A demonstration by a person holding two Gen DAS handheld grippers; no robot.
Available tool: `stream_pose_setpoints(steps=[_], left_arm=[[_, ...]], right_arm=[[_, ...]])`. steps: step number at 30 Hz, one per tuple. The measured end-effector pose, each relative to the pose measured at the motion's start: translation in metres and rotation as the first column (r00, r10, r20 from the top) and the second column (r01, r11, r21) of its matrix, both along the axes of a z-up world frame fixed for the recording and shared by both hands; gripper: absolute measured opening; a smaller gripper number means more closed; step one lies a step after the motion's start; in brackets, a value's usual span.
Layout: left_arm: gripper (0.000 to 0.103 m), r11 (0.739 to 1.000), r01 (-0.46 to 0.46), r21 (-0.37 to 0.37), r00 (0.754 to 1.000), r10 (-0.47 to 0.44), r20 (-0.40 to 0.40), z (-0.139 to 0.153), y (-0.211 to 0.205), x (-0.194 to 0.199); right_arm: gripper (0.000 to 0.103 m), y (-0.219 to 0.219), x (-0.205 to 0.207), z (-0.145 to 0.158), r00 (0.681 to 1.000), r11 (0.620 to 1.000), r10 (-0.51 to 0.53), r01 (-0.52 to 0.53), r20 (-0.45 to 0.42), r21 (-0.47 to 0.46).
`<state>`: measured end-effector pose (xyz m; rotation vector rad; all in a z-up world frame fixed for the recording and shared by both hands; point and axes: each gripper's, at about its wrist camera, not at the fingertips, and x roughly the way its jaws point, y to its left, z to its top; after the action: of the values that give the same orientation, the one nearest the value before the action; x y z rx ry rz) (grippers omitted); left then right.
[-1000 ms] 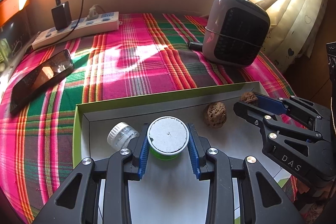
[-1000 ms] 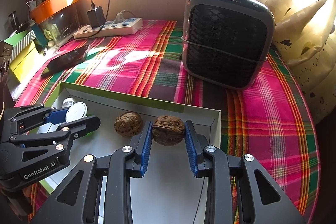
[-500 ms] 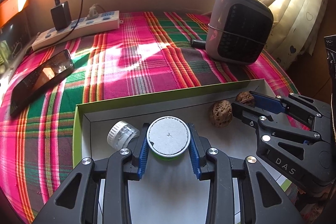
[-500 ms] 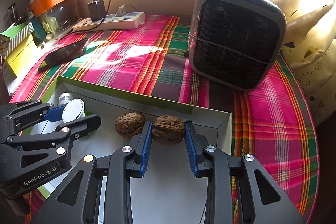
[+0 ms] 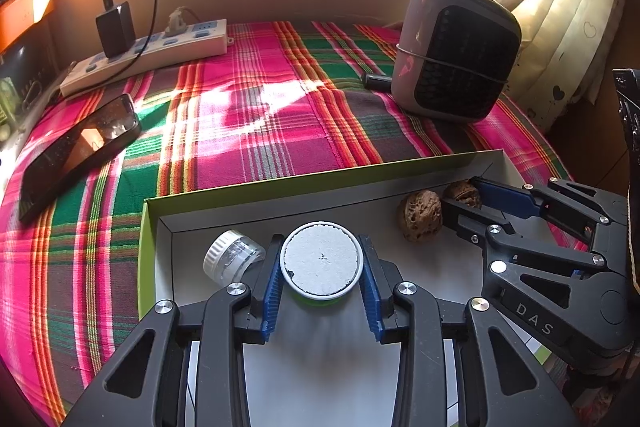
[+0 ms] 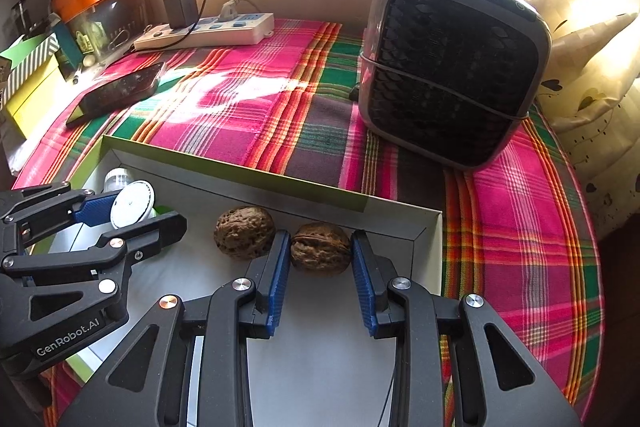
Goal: Organize objects
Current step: 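Open the left tool to set the spool in the box while the right tool releases the walnut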
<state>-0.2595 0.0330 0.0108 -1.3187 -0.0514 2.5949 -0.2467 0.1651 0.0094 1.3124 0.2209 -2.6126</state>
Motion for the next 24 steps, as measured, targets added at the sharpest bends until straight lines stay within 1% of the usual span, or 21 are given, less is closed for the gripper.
stream_pose_setpoints(steps=[5,7,9,15,18,24], left_arm=[[0.036,1.0,0.006,0.003,1.0,-0.006,0.003,0.0,0.0,0.0],[0.037,1.0,0.007,0.003,1.0,-0.007,0.004,-0.001,0.0,0.0],[0.037,1.0,0.007,0.004,1.0,-0.007,0.005,-0.001,0.001,0.0],[0.039,1.0,0.001,0.013,1.0,-0.001,0.012,-0.001,-0.001,0.002],[0.039,1.0,0.0,0.018,1.0,0.0,0.011,0.0,-0.002,0.004],[0.04,1.0,0.008,0.03,1.0,-0.008,-0.003,0.006,-0.003,0.014]], right_arm=[[0.032,0.0,0.0,0.001,1.0,1.0,-0.005,0.005,0.0,0.005],[0.035,0.0,0.0,0.001,1.0,1.0,-0.009,0.009,0.0,0.006],[0.041,0.0,0.0,0.001,1.0,1.0,-0.012,0.012,0.0,0.004],[0.043,0.001,0.002,0.003,1.0,1.0,-0.021,0.021,-0.009,0.002],[0.048,0.001,0.005,0.005,0.999,1.0,-0.03,0.03,-0.023,0.0],[0.048,0.0,0.018,0.015,0.996,0.999,-0.048,0.05,-0.071,0.015]])
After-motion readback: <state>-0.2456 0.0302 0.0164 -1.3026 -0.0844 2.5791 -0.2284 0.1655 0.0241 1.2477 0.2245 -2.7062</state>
